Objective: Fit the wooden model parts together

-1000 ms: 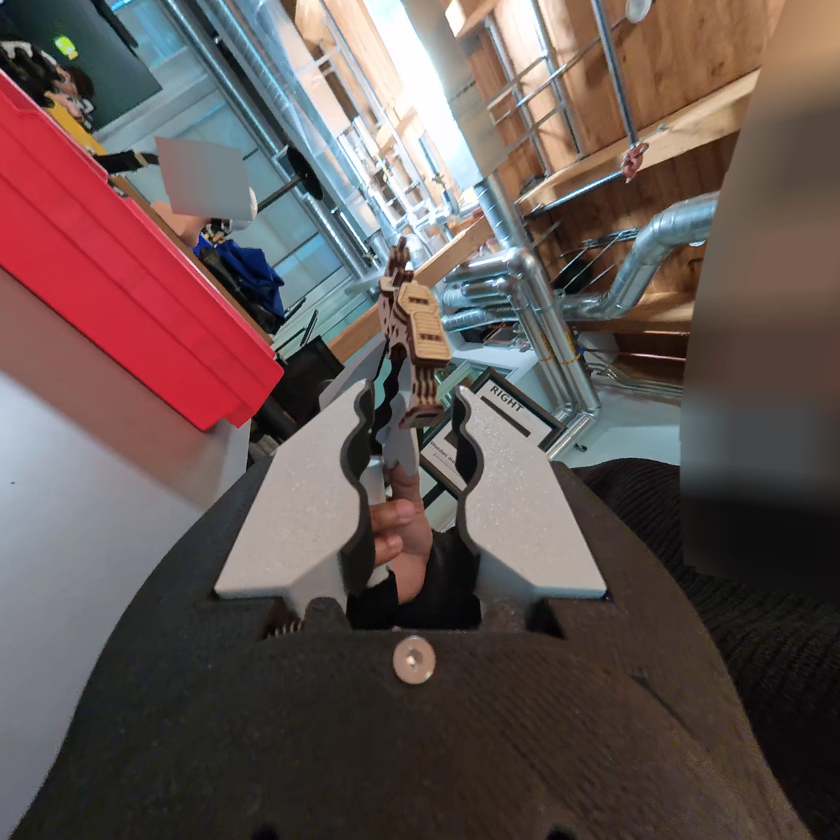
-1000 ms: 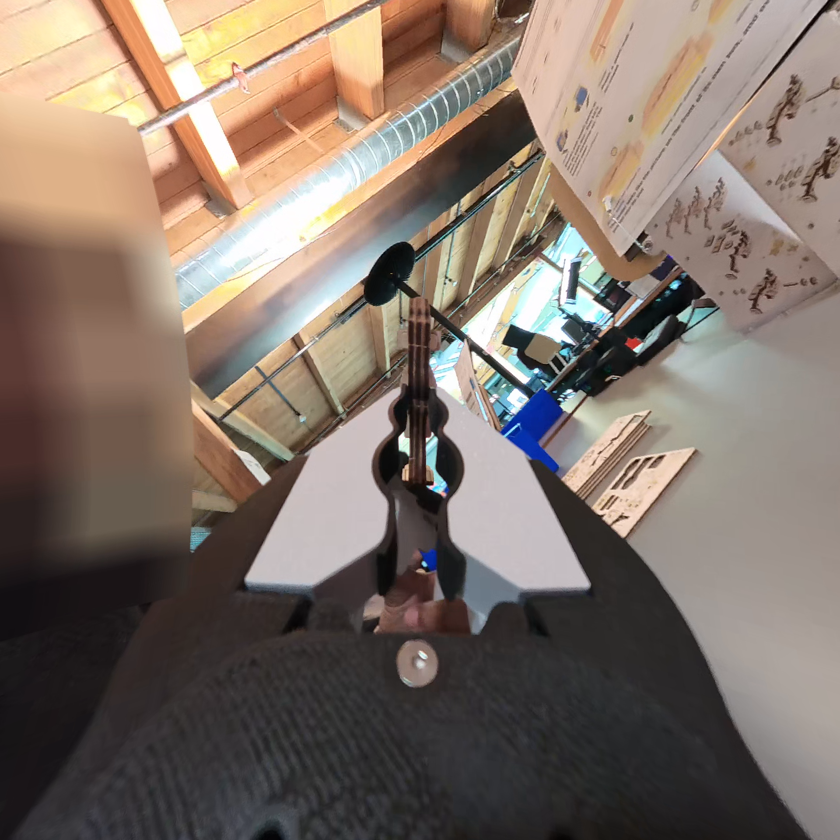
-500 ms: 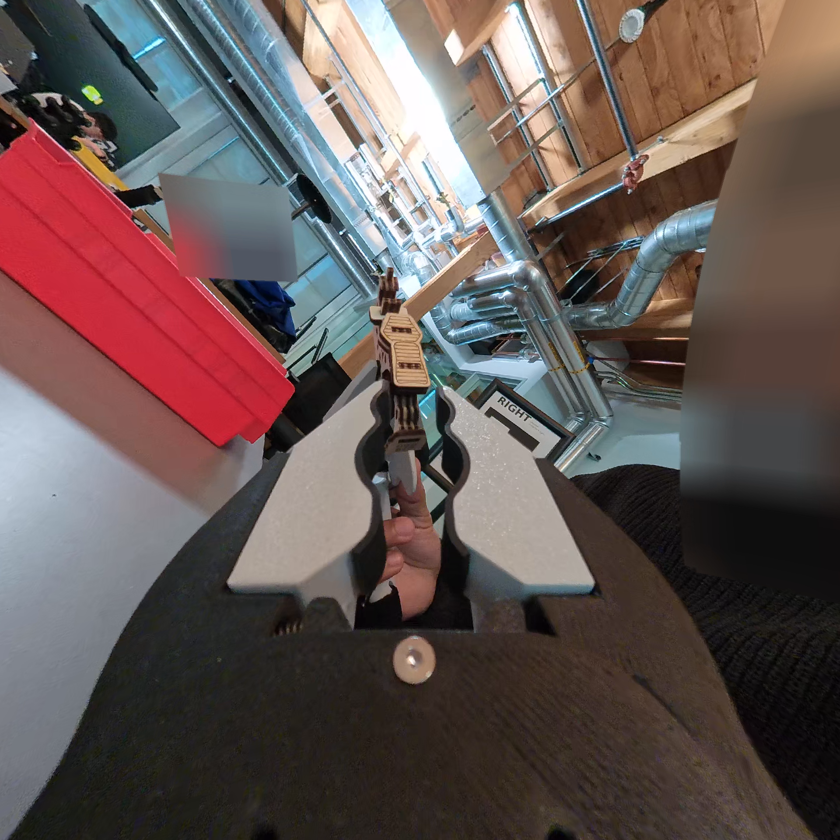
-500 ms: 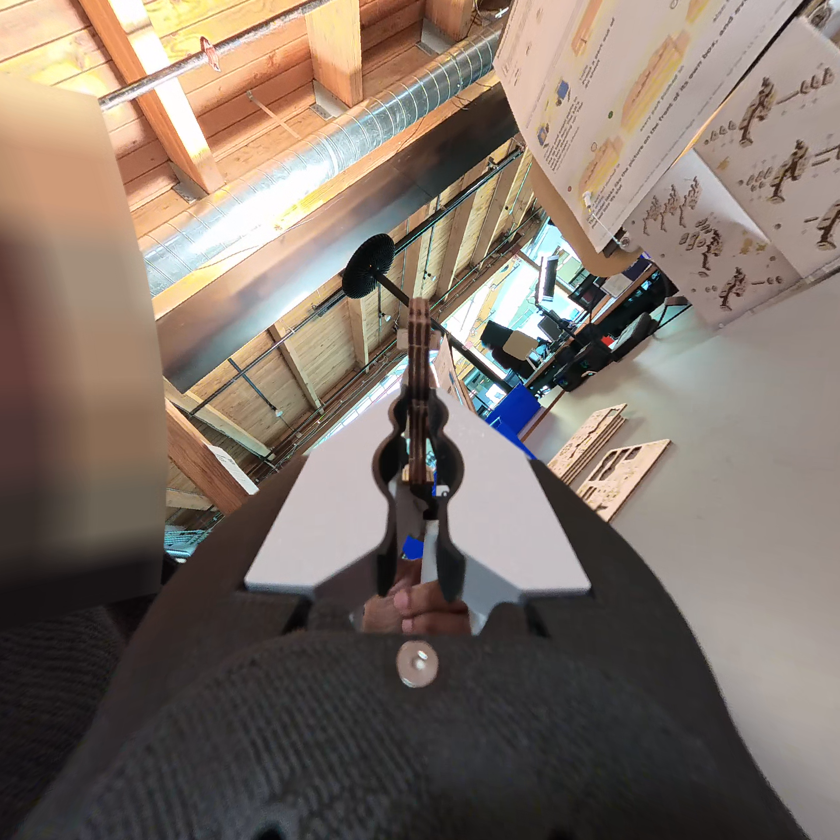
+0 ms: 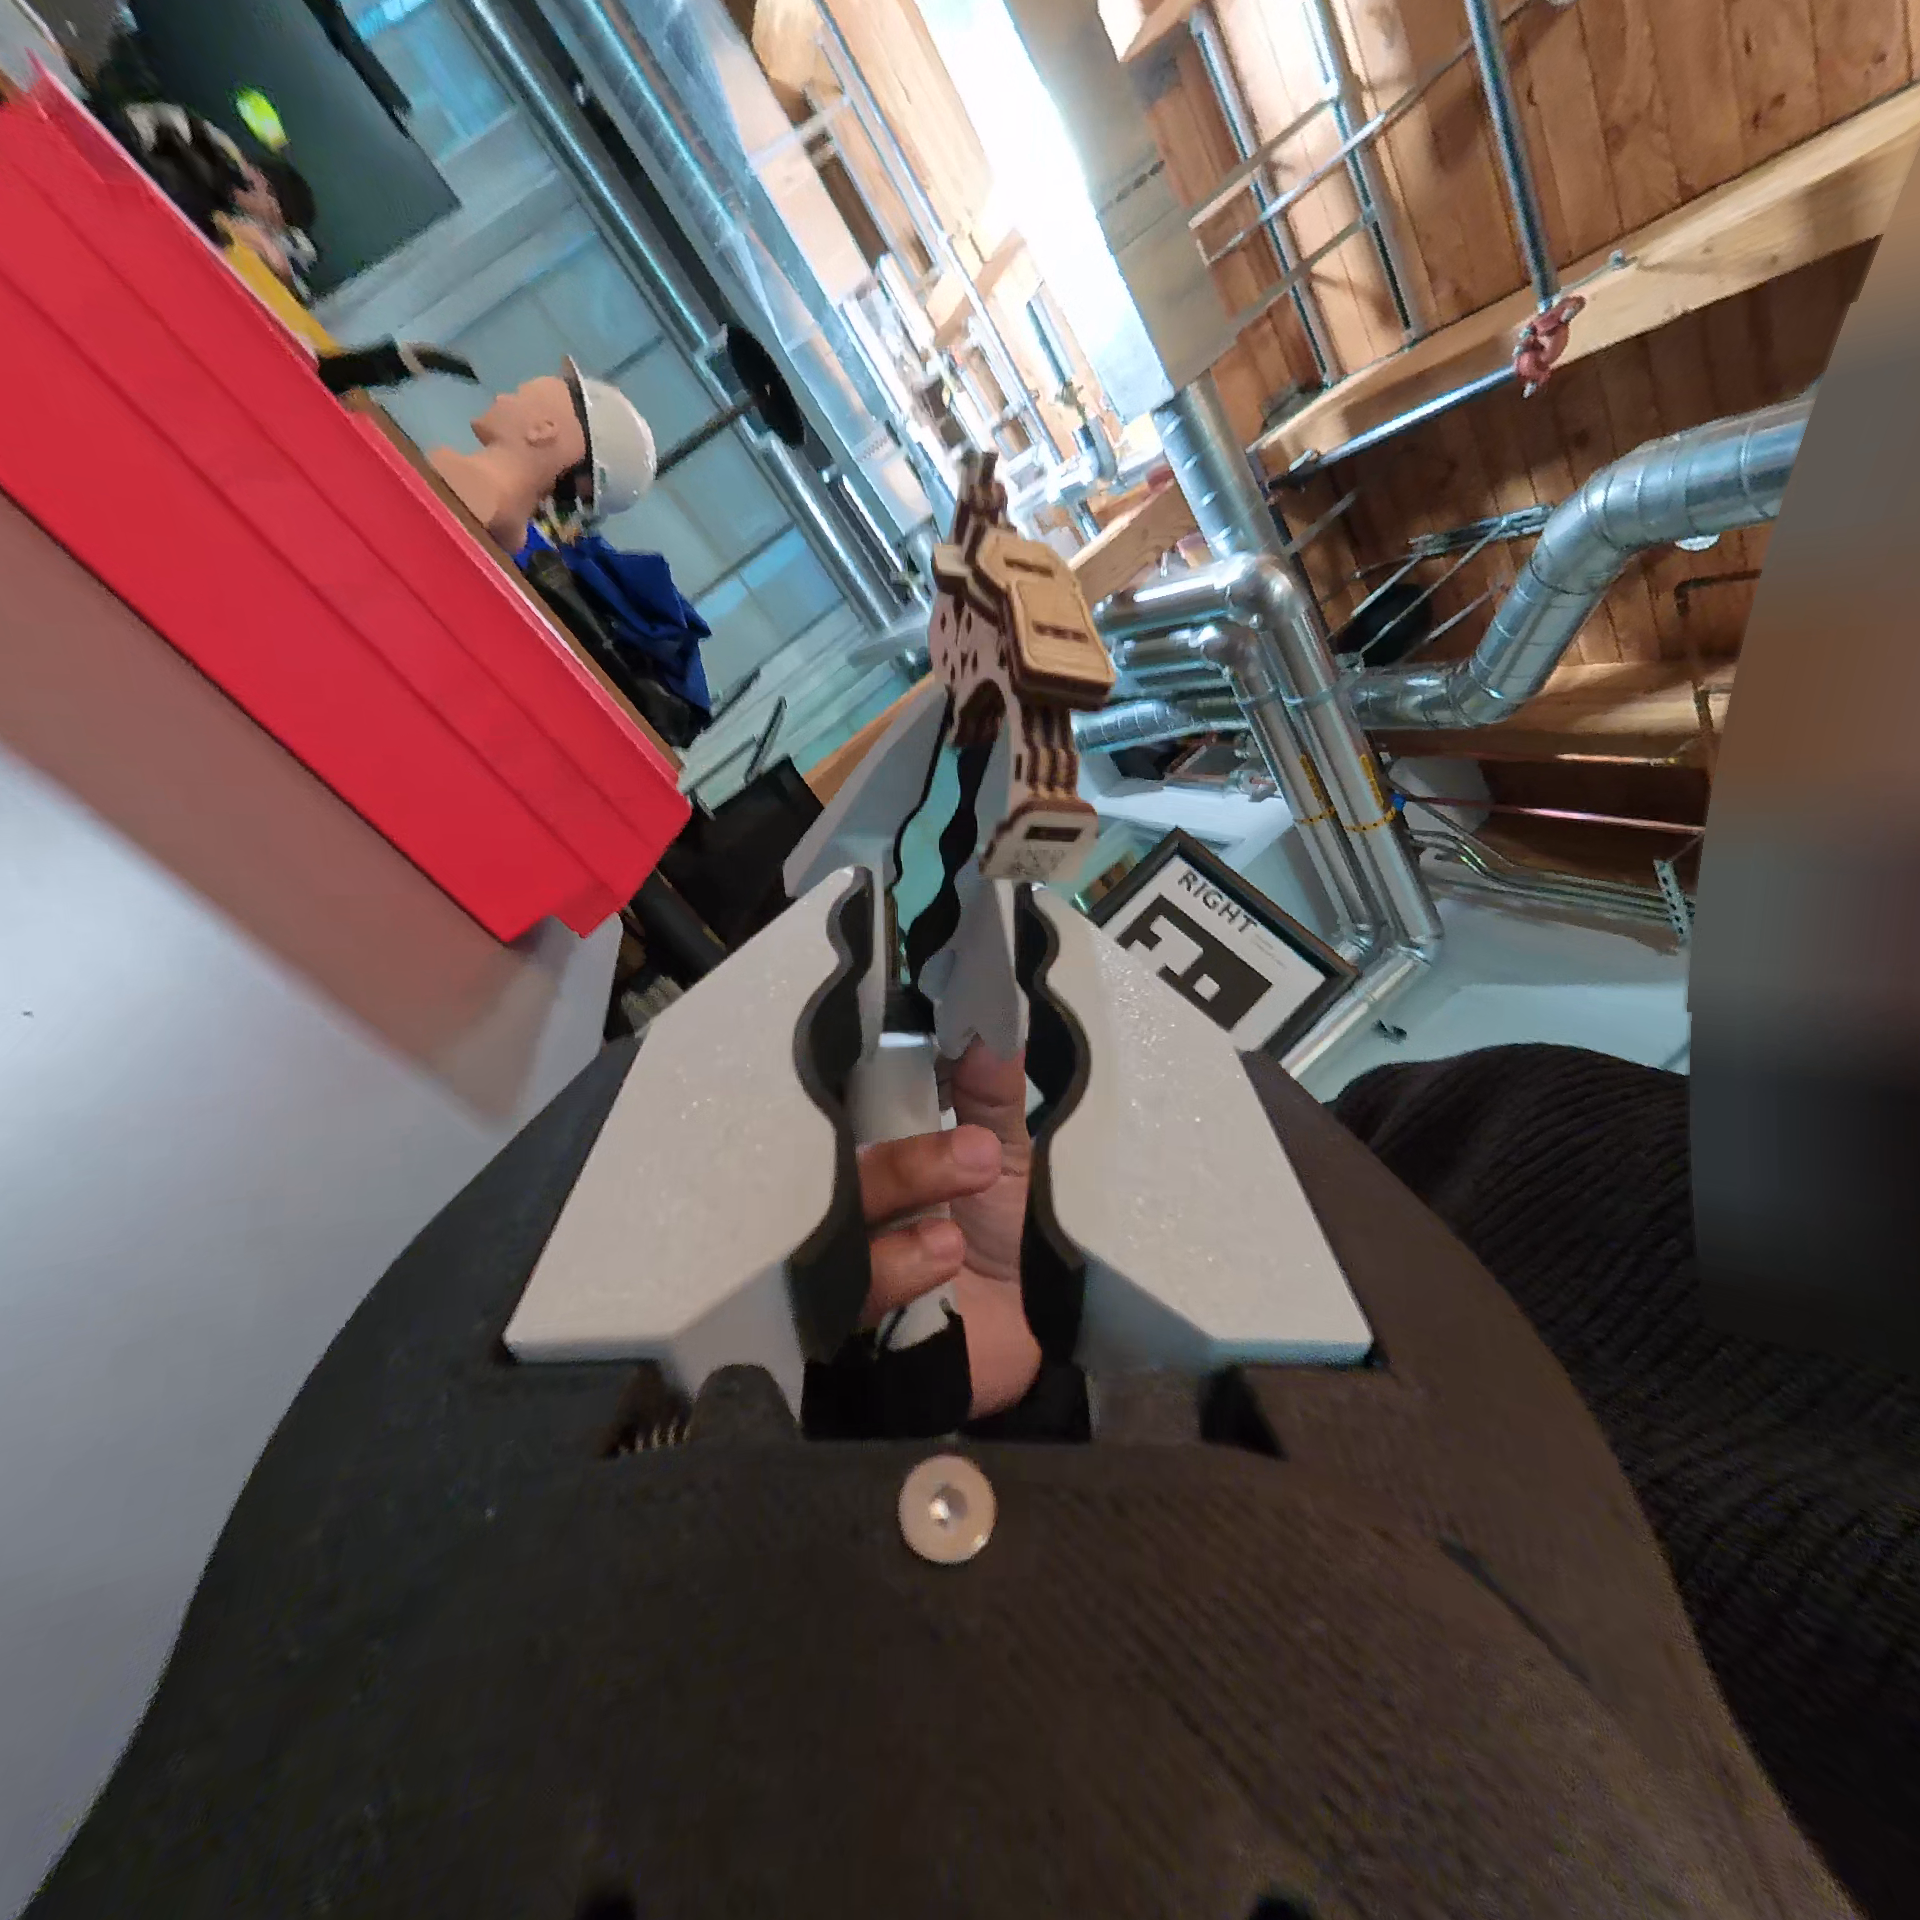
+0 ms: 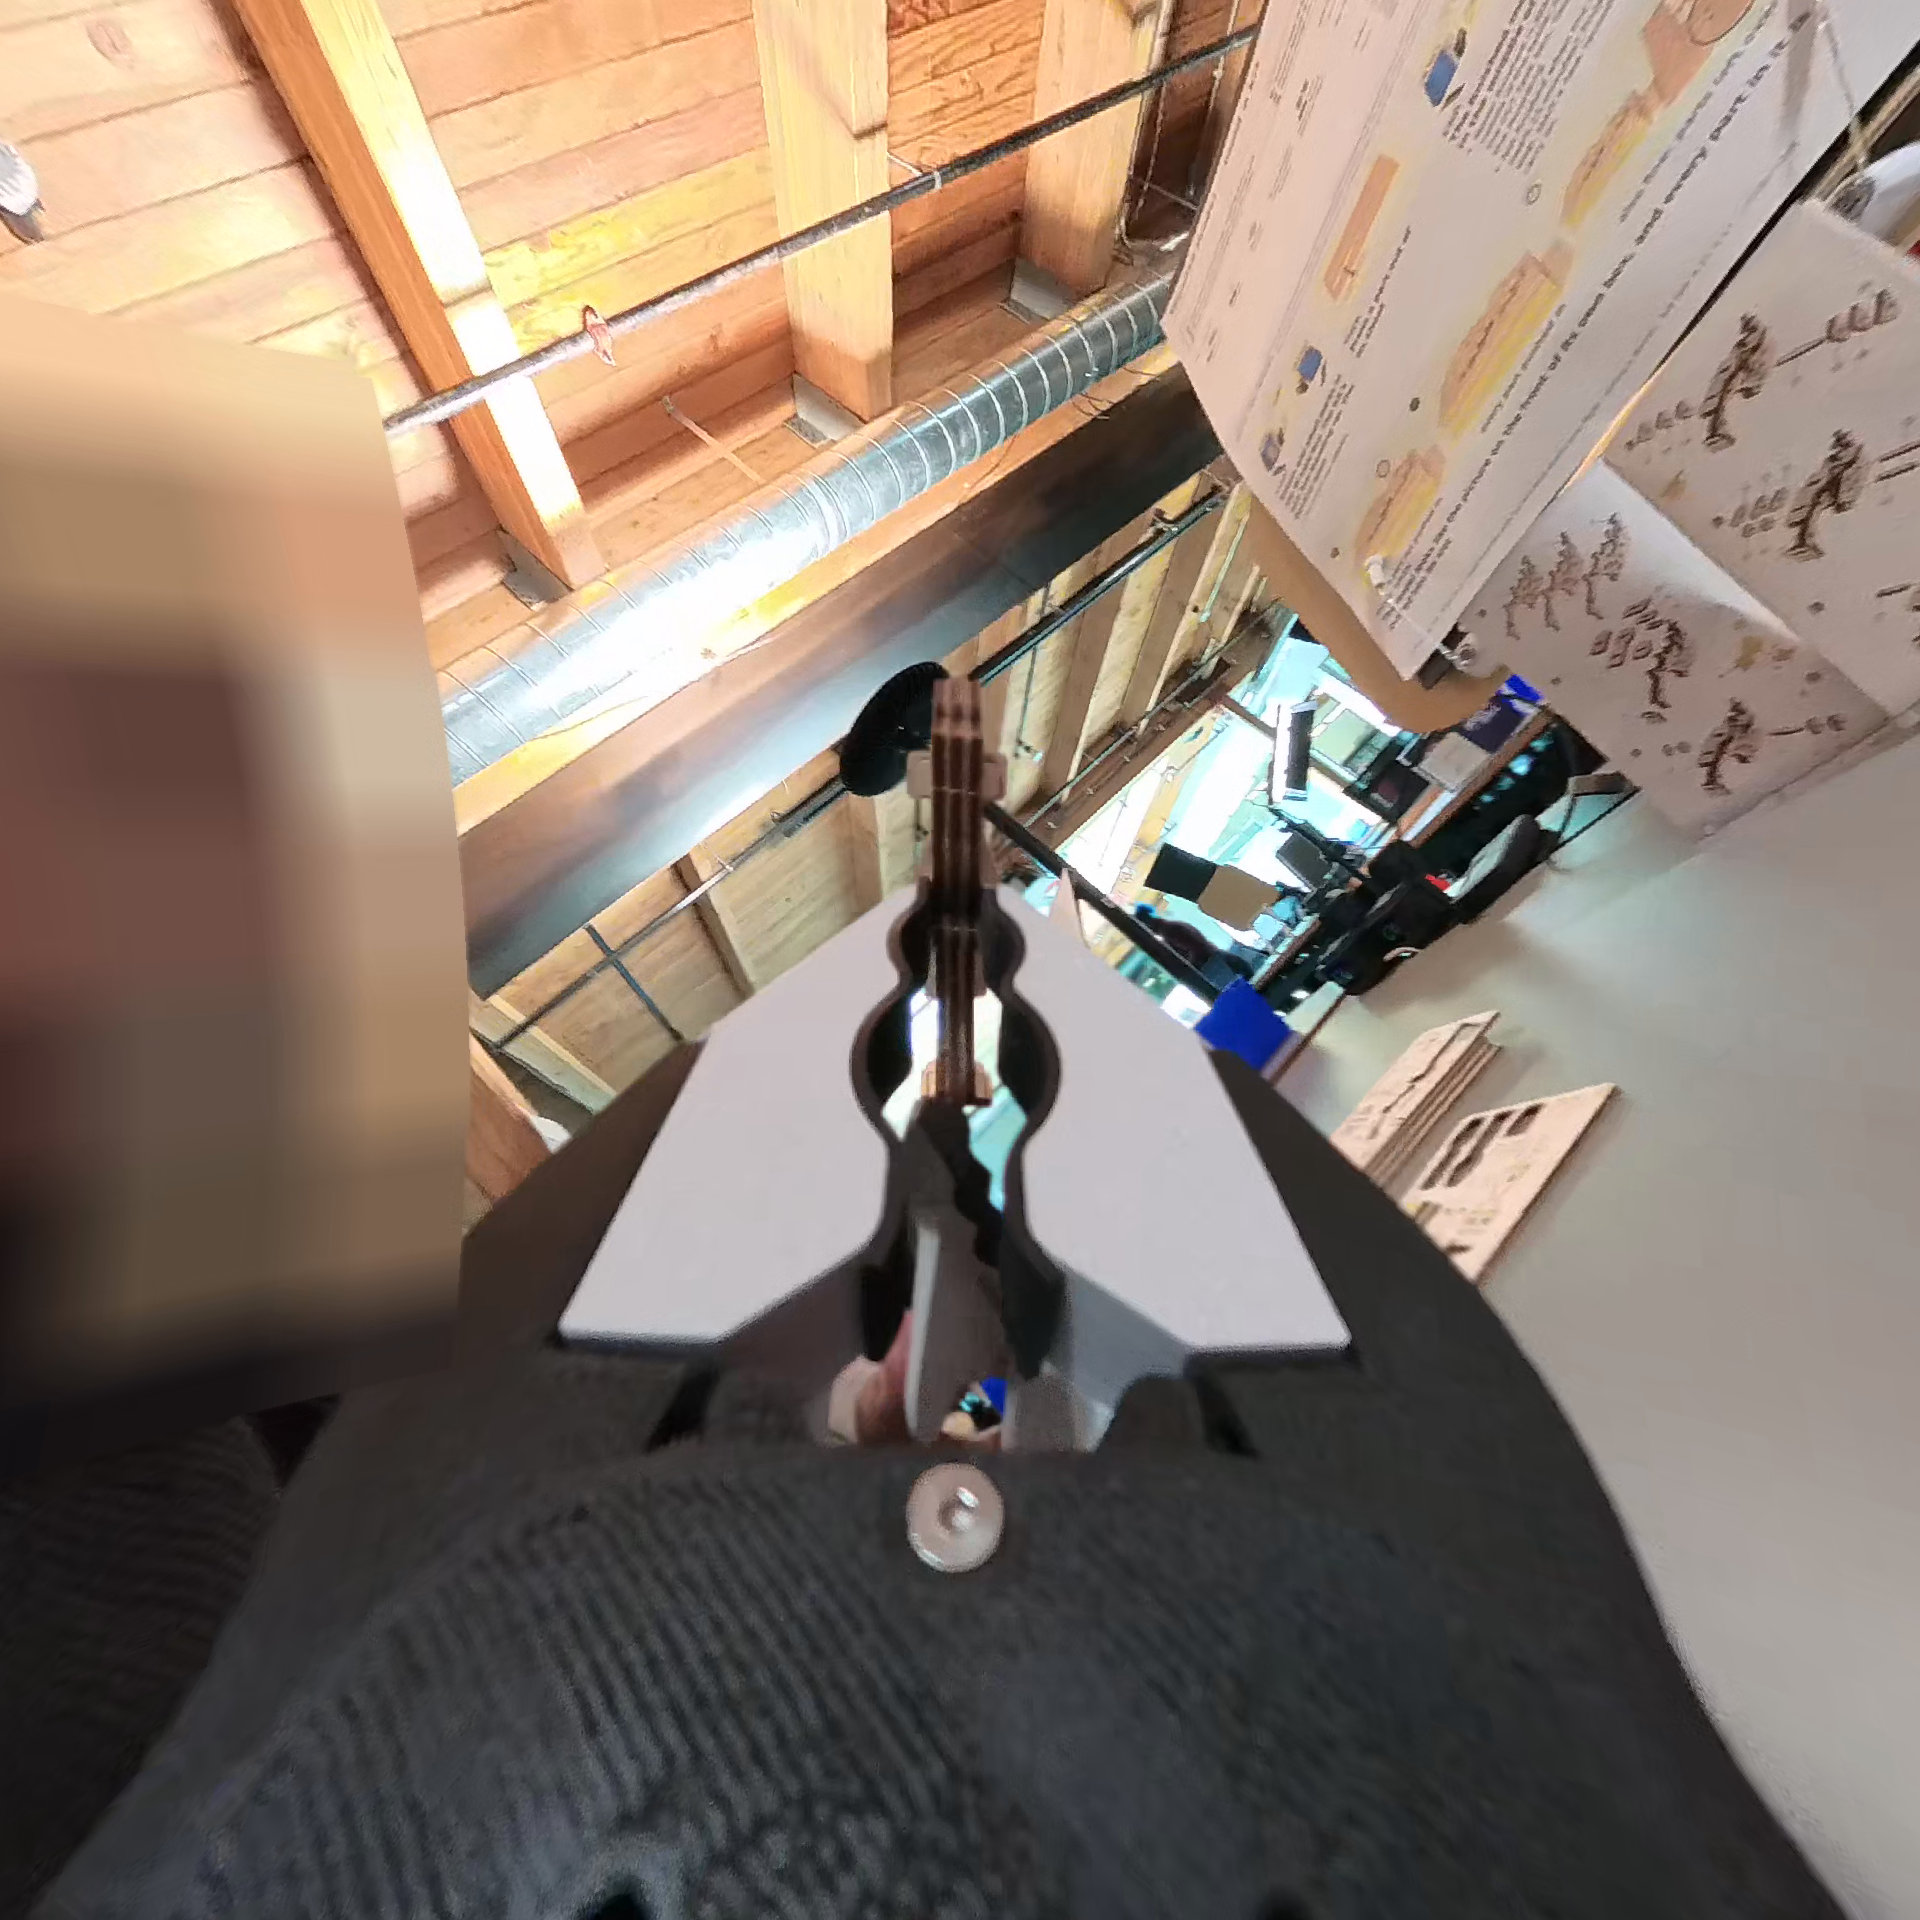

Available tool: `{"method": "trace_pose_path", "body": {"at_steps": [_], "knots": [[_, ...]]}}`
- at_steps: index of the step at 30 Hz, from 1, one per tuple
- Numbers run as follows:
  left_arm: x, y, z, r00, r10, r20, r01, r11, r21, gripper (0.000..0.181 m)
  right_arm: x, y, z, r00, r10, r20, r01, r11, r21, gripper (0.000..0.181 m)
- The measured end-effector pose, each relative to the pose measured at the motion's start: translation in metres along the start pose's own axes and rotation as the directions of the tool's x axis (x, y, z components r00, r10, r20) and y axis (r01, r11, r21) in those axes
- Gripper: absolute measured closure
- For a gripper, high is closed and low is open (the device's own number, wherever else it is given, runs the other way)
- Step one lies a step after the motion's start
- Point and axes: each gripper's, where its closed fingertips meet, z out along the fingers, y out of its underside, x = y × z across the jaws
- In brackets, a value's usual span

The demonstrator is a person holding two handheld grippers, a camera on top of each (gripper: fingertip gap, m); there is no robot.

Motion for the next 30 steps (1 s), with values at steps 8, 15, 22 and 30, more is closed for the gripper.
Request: {"method": "trace_pose_path", "body": {"at_steps": [8,15,22,30], "knots": [[0.017,-0.028,-0.013,0.974,0.220,0.054,-0.225,0.967,0.119,0.164,-0.004,0.012,0.003,0.996,0.075,0.038,-0.076,0.996,0.044,0.173],[0.021,-0.040,-0.019,0.984,0.179,0.006,-0.177,0.969,0.169,0.164,-0.002,0.025,0.004,0.994,0.102,0.038,-0.102,0.995,0.005,0.173],[0.020,-0.022,-0.008,0.994,0.103,-0.044,-0.097,0.987,0.129,0.158,-0.005,0.026,0.005,0.994,0.092,0.056,-0.092,0.996,0.000,0.173],[0.027,-0.033,-0.009,0.991,0.129,-0.035,-0.120,0.973,0.197,0.164,-0.008,0.045,0.009,0.999,-0.024,0.042,0.026,0.998,-0.053,0.173]]}}
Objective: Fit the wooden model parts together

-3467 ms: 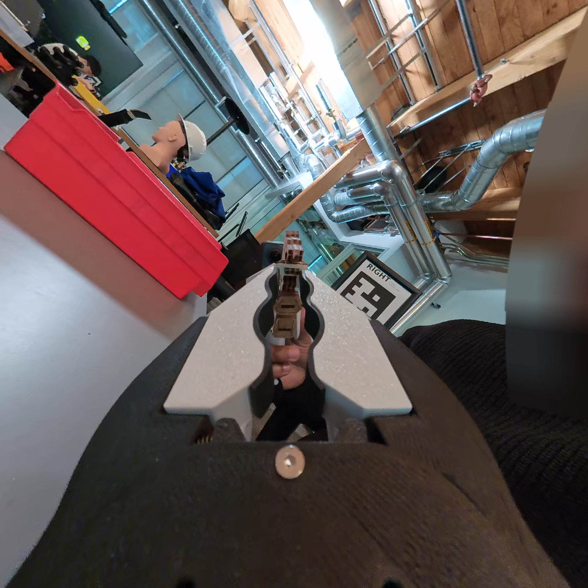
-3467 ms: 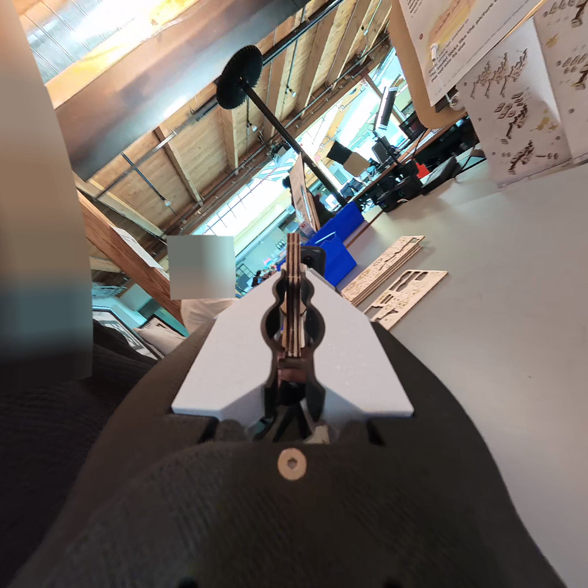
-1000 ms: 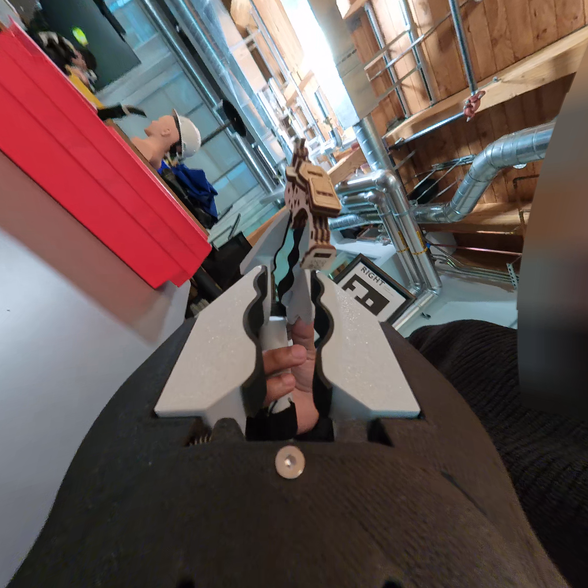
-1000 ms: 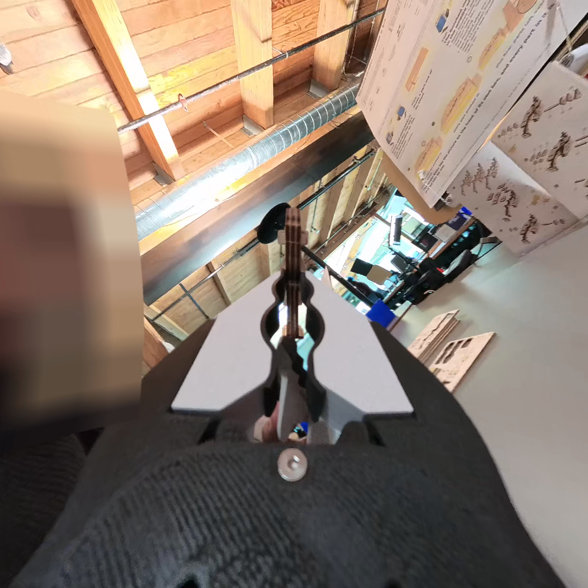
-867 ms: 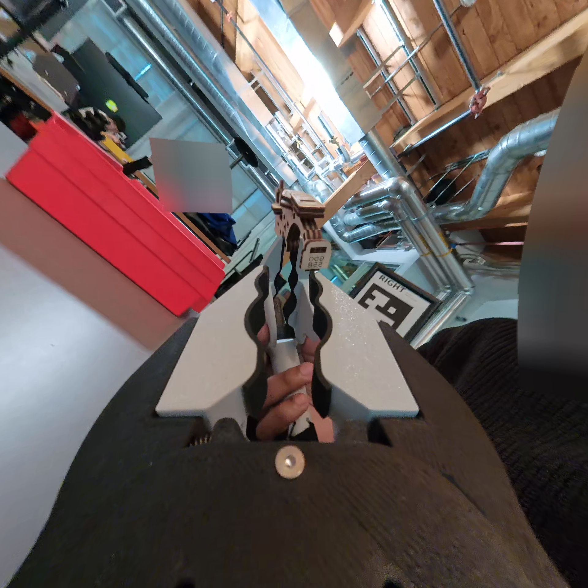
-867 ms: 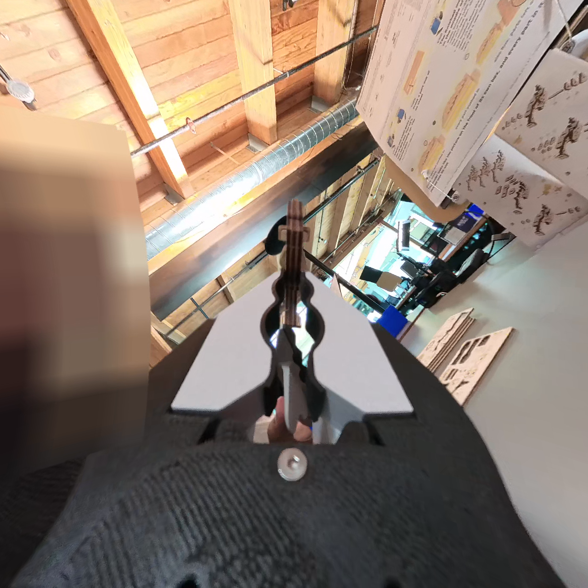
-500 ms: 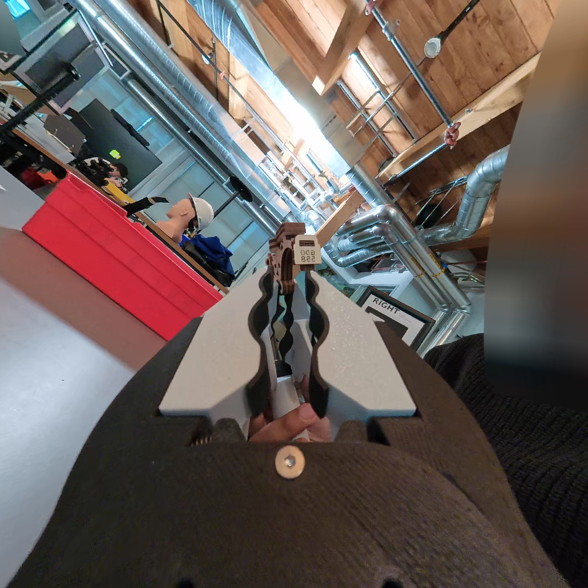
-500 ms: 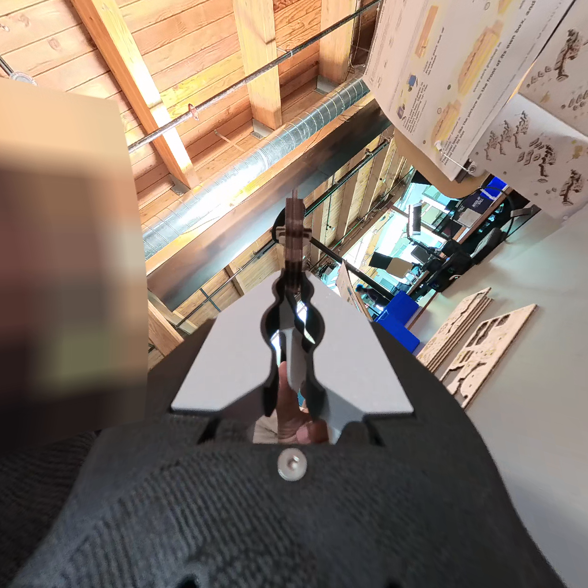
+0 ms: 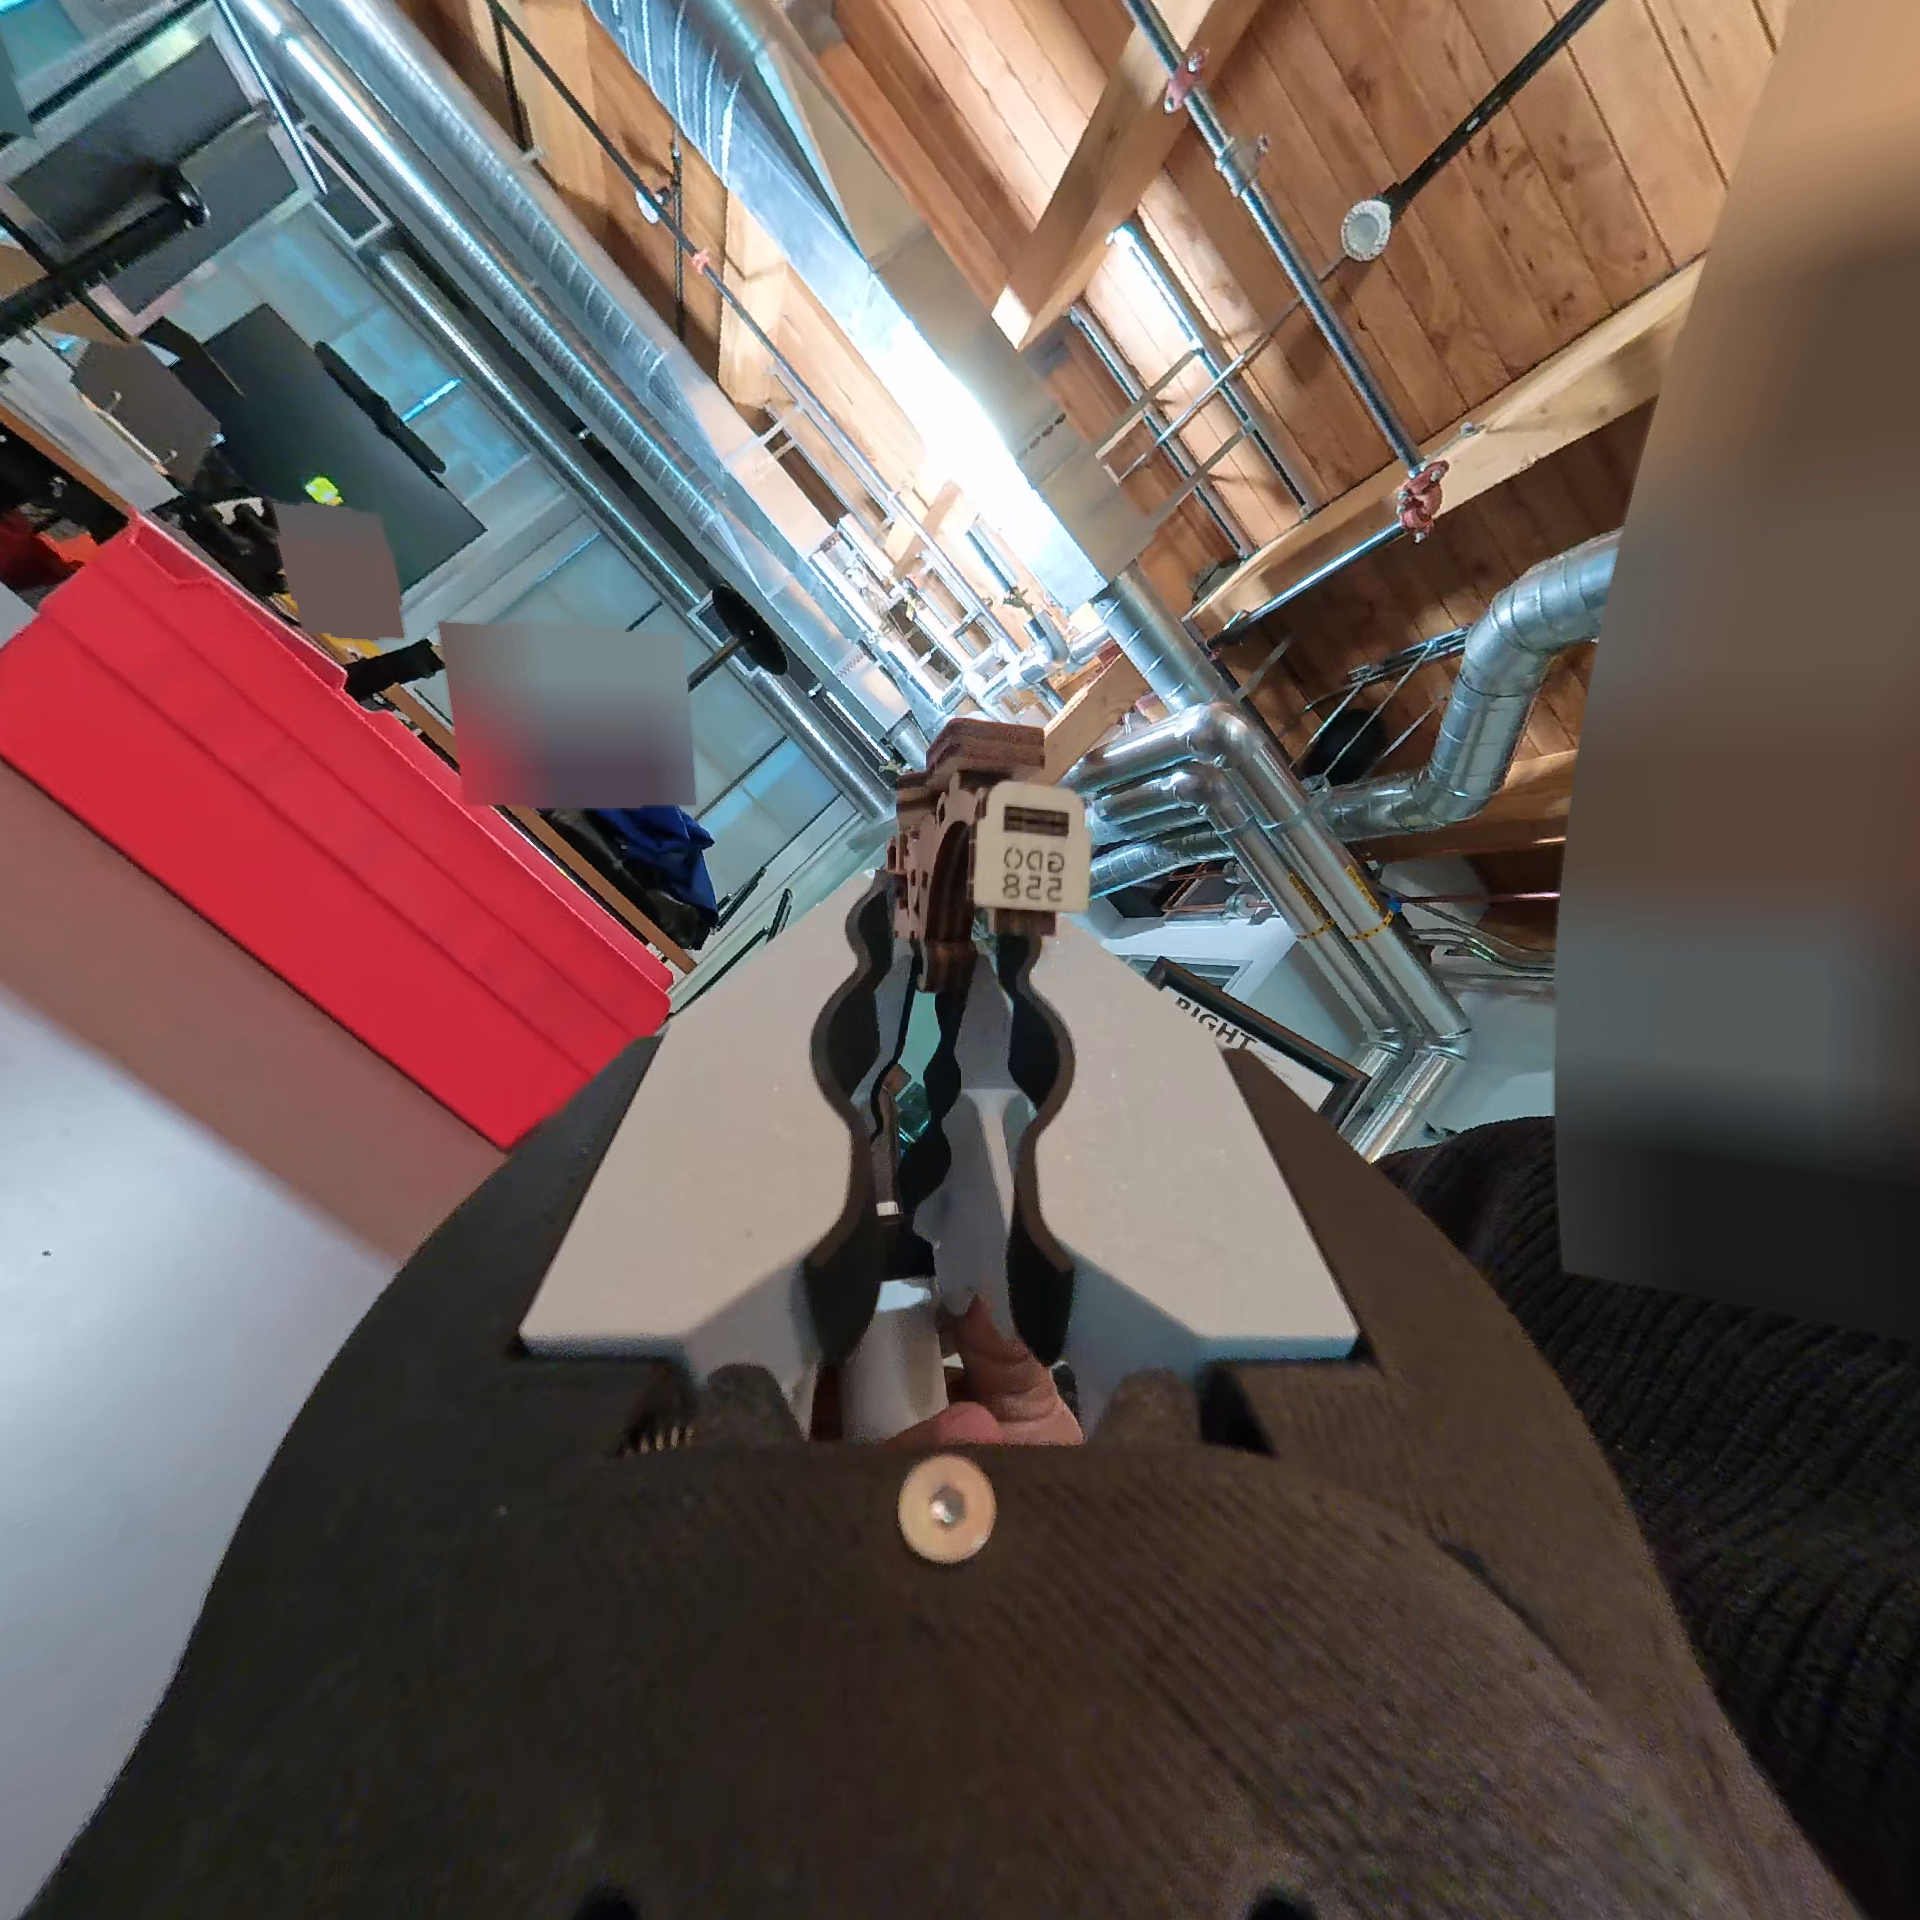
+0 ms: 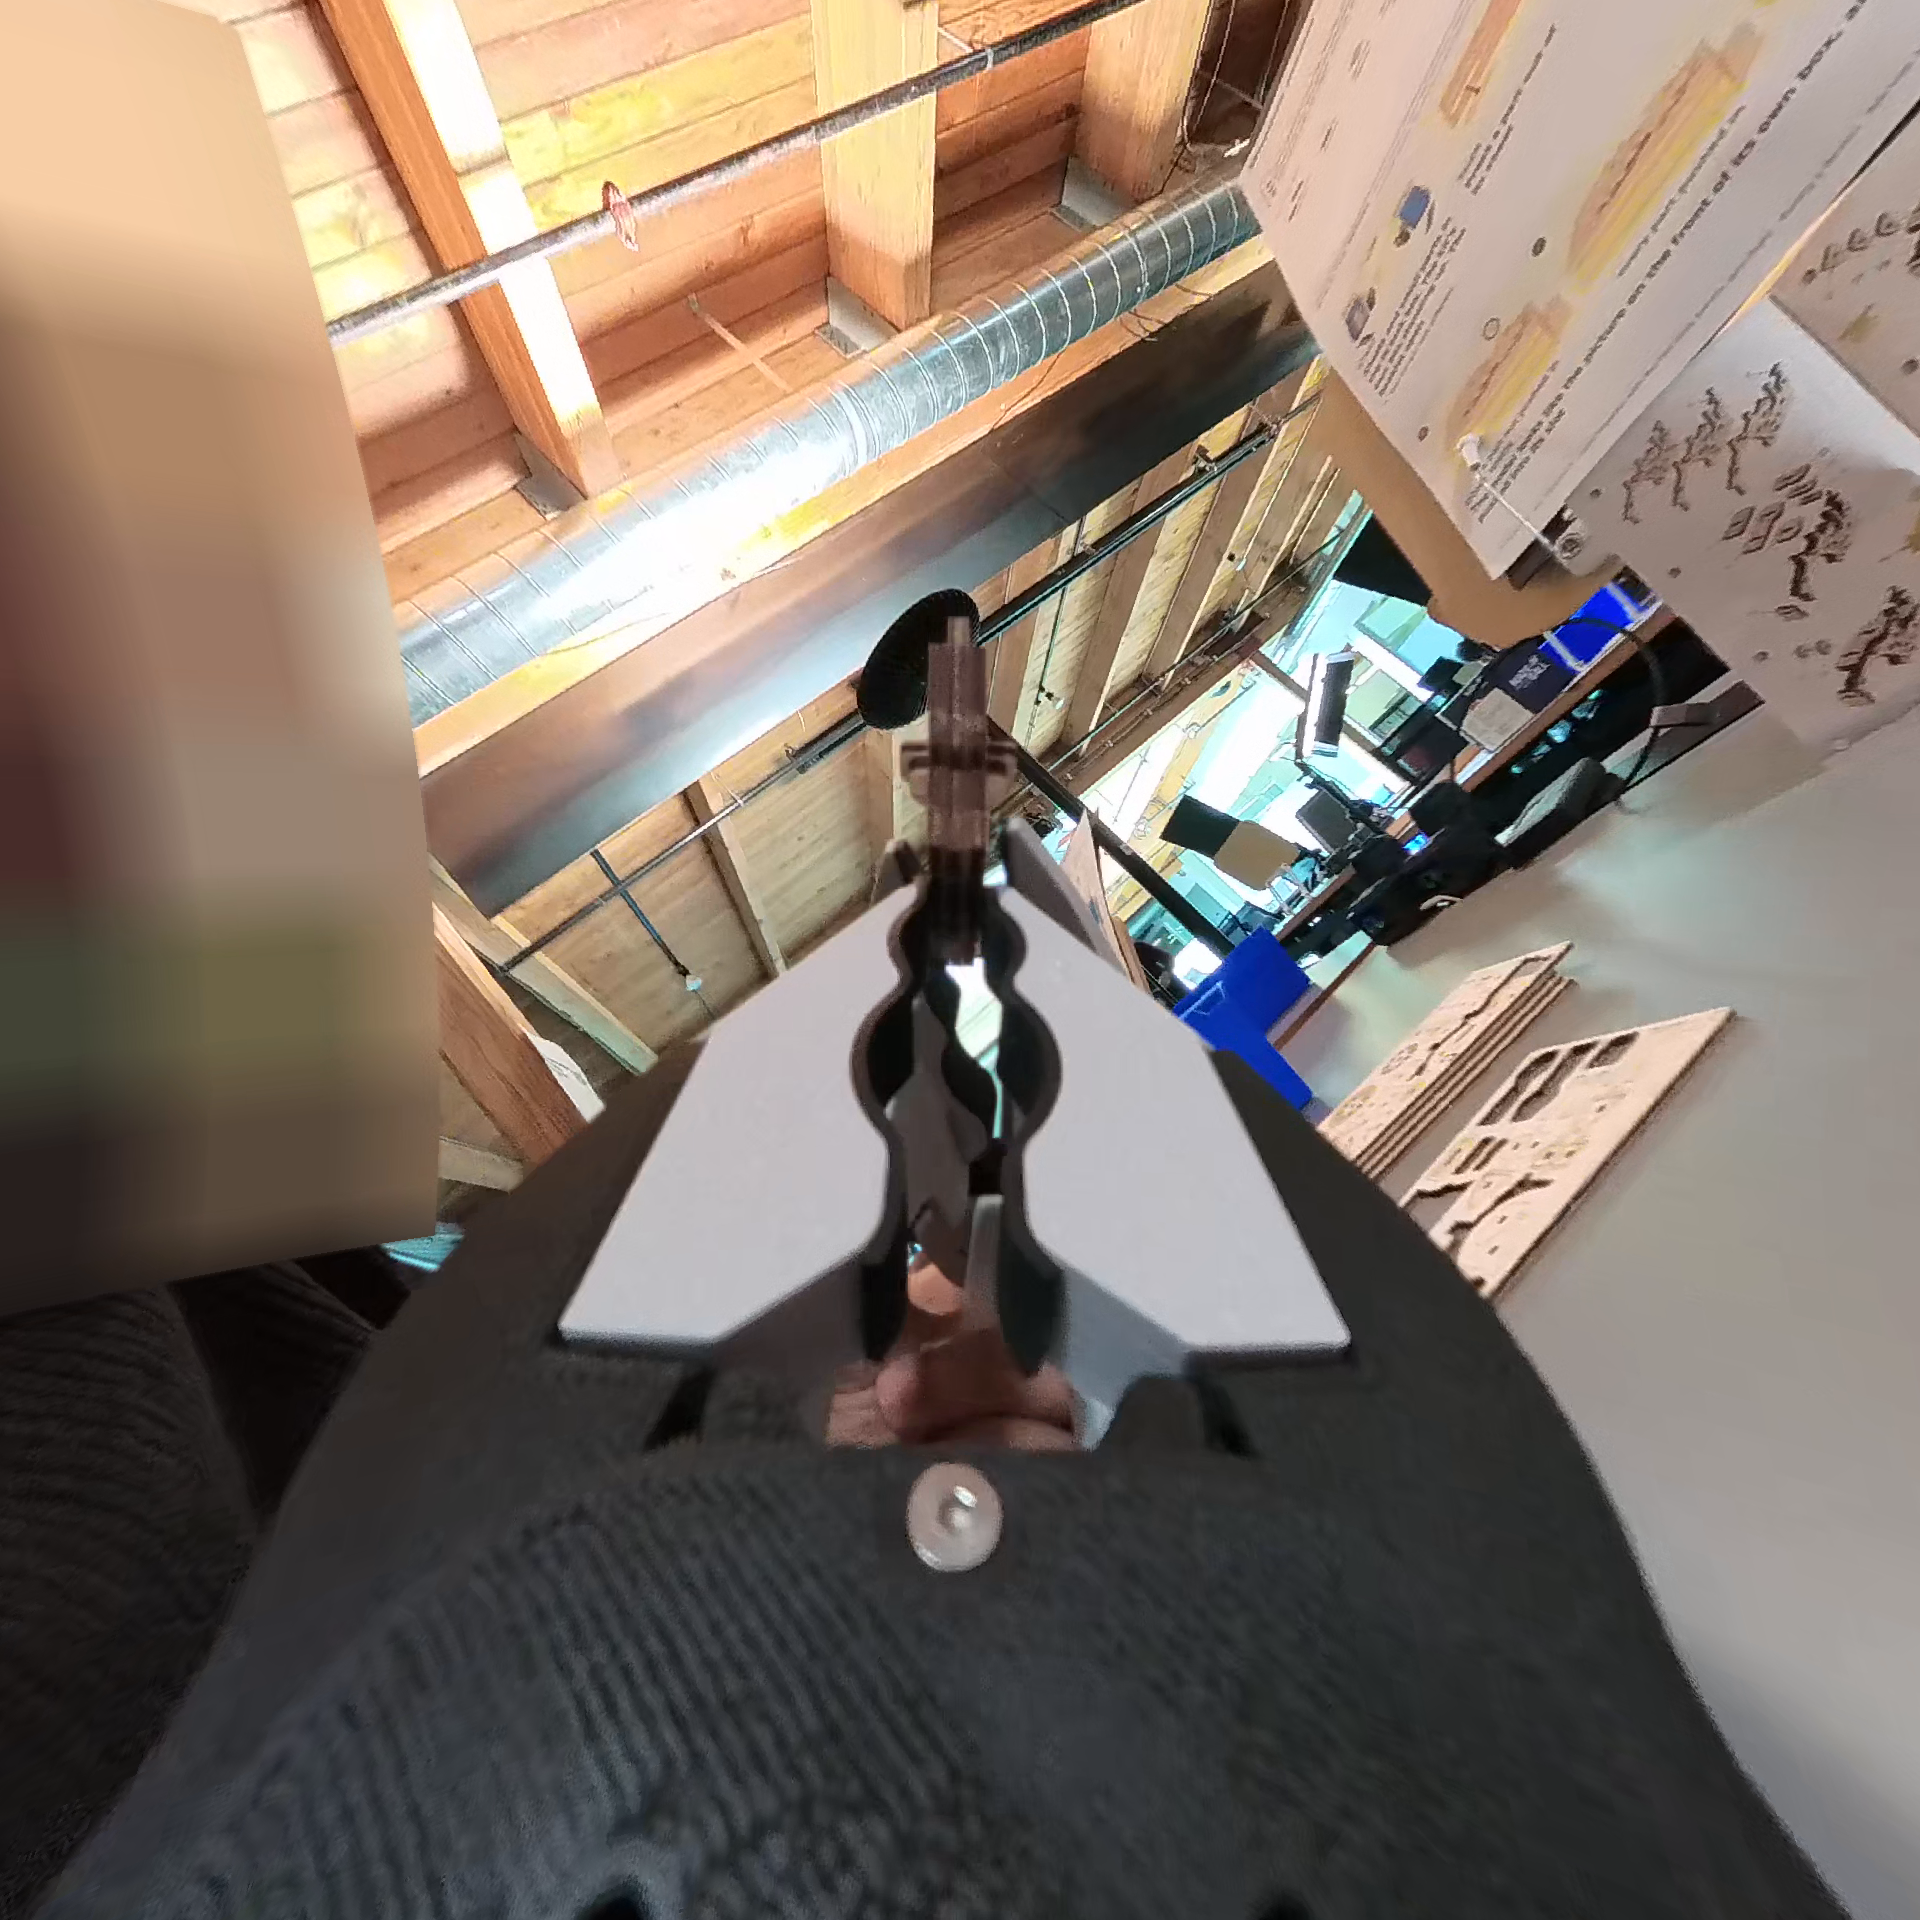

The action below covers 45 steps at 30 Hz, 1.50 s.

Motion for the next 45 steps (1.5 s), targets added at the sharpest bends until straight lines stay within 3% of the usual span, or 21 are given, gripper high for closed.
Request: {"method": "trace_pose_path", "body": {"at_steps": [7,11,13,18,22,24,31,33,39,45], "knots": [[0.001,-0.001,-0.003,1.000,-0.011,0.004,0.011,1.000,0.006,0.172,0.001,0.008,0.001,1.000,-0.010,-0.006,0.010,1.000,-0.019,0.173],[0.000,-0.011,-0.008,1.000,0.007,0.003,-0.007,1.000,0.013,0.173,0.008,-0.001,-0.002,0.999,0.035,-0.033,-0.035,0.999,-0.001,0.158],[-0.003,-0.019,-0.013,0.999,0.033,0.018,-0.033,0.999,0.016,0.174,0.012,-0.006,-0.004,0.998,0.043,-0.040,-0.044,0.999,-0.001,0.166],[-0.008,-0.032,-0.020,0.996,0.081,0.038,-0.081,0.997,0.002,0.175,0.014,-0.018,-0.004,0.998,-0.036,-0.045,0.033,0.998,-0.060,0.176],[-0.010,-0.025,-0.018,0.996,0.080,0.032,-0.078,0.996,-0.047,0.174,0.014,-0.015,-0.002,0.994,-0.099,-0.043,0.092,0.984,-0.150,0.165],[-0.011,-0.023,-0.018,0.996,0.081,0.033,-0.079,0.995,-0.065,0.174,0.012,-0.011,-0.002,0.990,-0.135,-0.034,0.125,0.971,-0.206,0.173],[-0.010,-0.015,-0.014,0.997,0.077,0.013,-0.075,0.990,-0.117,0.175,0.016,-0.001,-0.004,0.972,-0.234,-0.035,0.210,0.923,-0.323,0.165],[-0.011,-0.012,-0.013,0.996,0.084,0.012,-0.081,0.987,-0.137,0.174,0.015,0.000,-0.005,0.975,-0.223,-0.019,0.203,0.920,-0.335,0.172],[-0.011,-0.011,-0.012,0.998,0.061,0.001,-0.061,0.988,-0.142,0.174,0.013,-0.001,-0.005,0.980,-0.199,-0.006,0.186,0.926,-0.329,0.174],[-0.013,-0.007,-0.010,1.000,-0.022,-0.012,0.021,0.996,-0.089,0.160,0.016,-0.017,-0.007,0.989,-0.143,-0.038,0.133,0.971,-0.197,0.174]]}}
